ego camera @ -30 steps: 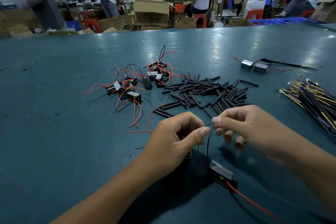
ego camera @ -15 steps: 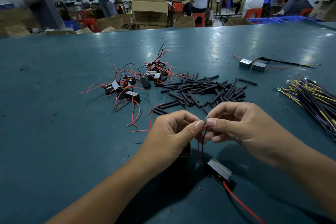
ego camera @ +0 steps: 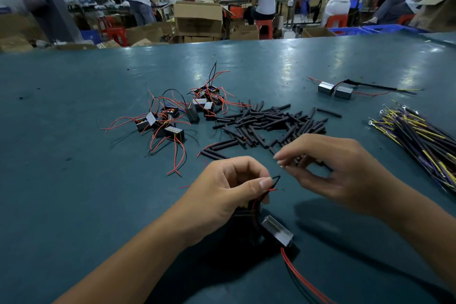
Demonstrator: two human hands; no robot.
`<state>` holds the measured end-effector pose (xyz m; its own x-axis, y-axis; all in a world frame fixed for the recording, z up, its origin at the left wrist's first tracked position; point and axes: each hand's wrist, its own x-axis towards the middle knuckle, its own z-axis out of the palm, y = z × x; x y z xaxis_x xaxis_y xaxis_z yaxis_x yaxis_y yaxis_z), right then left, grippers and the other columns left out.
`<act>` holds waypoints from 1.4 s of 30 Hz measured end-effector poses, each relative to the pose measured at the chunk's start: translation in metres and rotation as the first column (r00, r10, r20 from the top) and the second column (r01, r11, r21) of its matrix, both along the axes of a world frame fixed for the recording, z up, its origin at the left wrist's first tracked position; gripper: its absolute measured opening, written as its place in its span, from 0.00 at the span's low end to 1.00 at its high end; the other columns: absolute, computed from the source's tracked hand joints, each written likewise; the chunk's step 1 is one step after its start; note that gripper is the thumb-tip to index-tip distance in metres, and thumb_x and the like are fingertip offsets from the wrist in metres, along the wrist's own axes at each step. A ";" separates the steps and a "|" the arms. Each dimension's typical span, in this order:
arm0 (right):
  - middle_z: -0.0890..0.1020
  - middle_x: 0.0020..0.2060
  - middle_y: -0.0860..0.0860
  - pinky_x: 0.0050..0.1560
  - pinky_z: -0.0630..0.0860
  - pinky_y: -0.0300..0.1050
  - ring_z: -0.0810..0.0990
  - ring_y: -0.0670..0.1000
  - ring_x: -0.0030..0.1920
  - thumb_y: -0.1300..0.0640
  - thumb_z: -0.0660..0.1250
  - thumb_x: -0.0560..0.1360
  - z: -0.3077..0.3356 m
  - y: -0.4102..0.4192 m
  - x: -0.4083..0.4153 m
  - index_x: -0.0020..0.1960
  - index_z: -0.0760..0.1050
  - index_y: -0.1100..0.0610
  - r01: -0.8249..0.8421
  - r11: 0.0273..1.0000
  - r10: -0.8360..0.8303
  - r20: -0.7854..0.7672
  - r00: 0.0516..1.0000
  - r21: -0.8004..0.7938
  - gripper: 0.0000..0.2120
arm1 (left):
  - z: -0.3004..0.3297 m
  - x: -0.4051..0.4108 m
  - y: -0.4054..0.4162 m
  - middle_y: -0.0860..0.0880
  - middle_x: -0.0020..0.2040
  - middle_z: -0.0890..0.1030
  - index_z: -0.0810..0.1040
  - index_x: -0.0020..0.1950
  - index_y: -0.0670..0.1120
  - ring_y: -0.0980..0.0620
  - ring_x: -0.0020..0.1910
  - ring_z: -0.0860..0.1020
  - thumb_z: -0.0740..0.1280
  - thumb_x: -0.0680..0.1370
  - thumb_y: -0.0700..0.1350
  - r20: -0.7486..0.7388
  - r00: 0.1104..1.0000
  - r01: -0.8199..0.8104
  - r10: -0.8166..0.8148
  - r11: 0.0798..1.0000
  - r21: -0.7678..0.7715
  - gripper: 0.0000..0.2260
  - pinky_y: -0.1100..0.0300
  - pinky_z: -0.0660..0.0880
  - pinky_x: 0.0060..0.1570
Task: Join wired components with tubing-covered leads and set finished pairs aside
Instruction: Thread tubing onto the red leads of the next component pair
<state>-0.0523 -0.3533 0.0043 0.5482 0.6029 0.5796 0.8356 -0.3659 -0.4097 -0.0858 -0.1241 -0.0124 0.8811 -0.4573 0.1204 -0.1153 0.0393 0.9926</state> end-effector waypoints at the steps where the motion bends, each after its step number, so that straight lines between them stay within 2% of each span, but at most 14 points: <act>1: 0.82 0.47 0.48 0.46 0.79 0.40 0.82 0.45 0.47 0.62 0.71 0.76 0.001 0.000 0.000 0.55 0.81 0.57 0.003 1.000 -0.001 0.067 0.998 -0.029 0.08 | 0.001 0.000 0.001 0.49 0.36 0.80 0.78 0.46 0.43 0.59 0.32 0.74 0.68 0.78 0.41 -0.007 1.000 0.023 -0.023 1.000 -0.001 0.03 0.71 0.69 0.34; 4: 0.81 0.46 0.48 0.48 0.76 0.35 0.79 0.42 0.46 0.59 0.72 0.76 0.006 0.001 -0.003 0.52 0.83 0.57 -0.003 0.998 0.013 0.133 0.991 -0.069 0.05 | 0.003 -0.001 0.002 0.49 0.37 0.79 0.77 0.47 0.44 0.57 0.33 0.72 0.68 0.79 0.41 -0.013 0.999 0.051 -0.051 0.998 0.022 0.03 0.69 0.68 0.35; 7: 0.82 0.45 0.49 0.49 0.73 0.33 0.80 0.45 0.44 0.57 0.71 0.77 0.009 0.000 -0.004 0.50 0.84 0.57 0.020 0.990 0.010 0.214 0.977 -0.140 0.05 | 0.003 -0.001 0.002 0.51 0.36 0.79 0.77 0.46 0.42 0.58 0.34 0.75 0.70 0.77 0.40 -0.039 0.997 0.063 -0.063 0.998 0.001 0.03 0.70 0.70 0.36; 10: 0.81 0.44 0.49 0.45 0.74 0.35 0.80 0.47 0.44 0.56 0.71 0.78 0.010 0.000 -0.007 0.49 0.84 0.57 0.018 0.989 0.019 0.244 0.970 -0.149 0.05 | 0.003 -0.001 0.002 0.50 0.39 0.82 0.82 0.46 0.45 0.57 0.37 0.78 0.73 0.75 0.41 -0.055 0.995 0.078 -0.077 0.997 0.006 0.02 0.68 0.74 0.40; 13: 0.81 0.44 0.49 0.42 0.77 0.41 0.80 0.48 0.43 0.56 0.71 0.78 0.010 0.001 -0.007 0.48 0.83 0.57 0.007 0.990 0.028 0.250 0.968 -0.140 0.06 | 0.002 -0.001 0.003 0.49 0.40 0.83 0.85 0.45 0.48 0.56 0.39 0.78 0.72 0.75 0.41 -0.035 0.997 0.077 -0.076 0.996 0.050 0.02 0.67 0.74 0.42; 16: 0.82 0.43 0.49 0.43 0.76 0.38 0.80 0.47 0.42 0.56 0.72 0.77 0.008 0.001 -0.006 0.48 0.83 0.58 0.025 0.992 0.007 0.249 0.969 -0.124 0.05 | 0.003 0.000 0.002 0.50 0.37 0.82 0.85 0.43 0.49 0.56 0.37 0.77 0.72 0.75 0.43 -0.019 0.999 0.040 -0.039 0.998 0.050 0.03 0.67 0.74 0.41; 23: 0.81 0.38 0.46 0.39 0.75 0.34 0.77 0.42 0.37 0.55 0.72 0.77 0.006 0.002 -0.007 0.44 0.83 0.56 0.068 0.994 -0.047 0.232 0.972 -0.082 0.05 | 0.003 -0.001 0.001 0.48 0.37 0.81 0.84 0.43 0.45 0.56 0.36 0.76 0.72 0.76 0.43 -0.023 1.000 -0.012 0.012 1.000 0.016 0.03 0.68 0.73 0.39; 28: 0.82 0.39 0.47 0.38 0.76 0.39 0.80 0.44 0.39 0.54 0.71 0.77 0.006 0.001 -0.008 0.47 0.82 0.58 0.074 0.996 -0.062 0.201 0.978 -0.054 0.07 | 0.004 -0.002 0.001 0.46 0.36 0.80 0.83 0.44 0.41 0.55 0.35 0.76 0.71 0.74 0.43 -0.030 0.999 -0.014 0.014 1.000 0.006 0.05 0.68 0.73 0.39; 33: 0.81 0.39 0.47 0.39 0.75 0.36 0.78 0.43 0.39 0.53 0.71 0.77 0.006 0.002 -0.009 0.47 0.82 0.57 0.063 0.994 -0.043 0.209 0.977 -0.088 0.07 | 0.004 -0.003 0.000 0.47 0.37 0.80 0.83 0.44 0.42 0.56 0.36 0.76 0.71 0.74 0.43 -0.028 0.999 -0.016 0.016 1.000 0.009 0.05 0.68 0.73 0.39; 42: 0.78 0.36 0.46 0.37 0.74 0.40 0.76 0.45 0.35 0.58 0.72 0.76 0.006 0.001 -0.008 0.42 0.81 0.58 0.038 0.996 -0.021 0.205 0.979 -0.078 0.05 | 0.003 -0.002 0.000 0.46 0.37 0.80 0.83 0.44 0.43 0.56 0.36 0.76 0.72 0.74 0.45 -0.019 1.000 -0.014 0.014 1.000 0.006 0.06 0.68 0.73 0.39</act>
<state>-0.0607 -0.3518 0.0103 0.4418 0.6376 0.6310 0.8869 -0.4162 -0.2004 -0.0883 -0.1243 -0.0098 0.8896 -0.4455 0.1008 -0.0968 0.0320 0.9948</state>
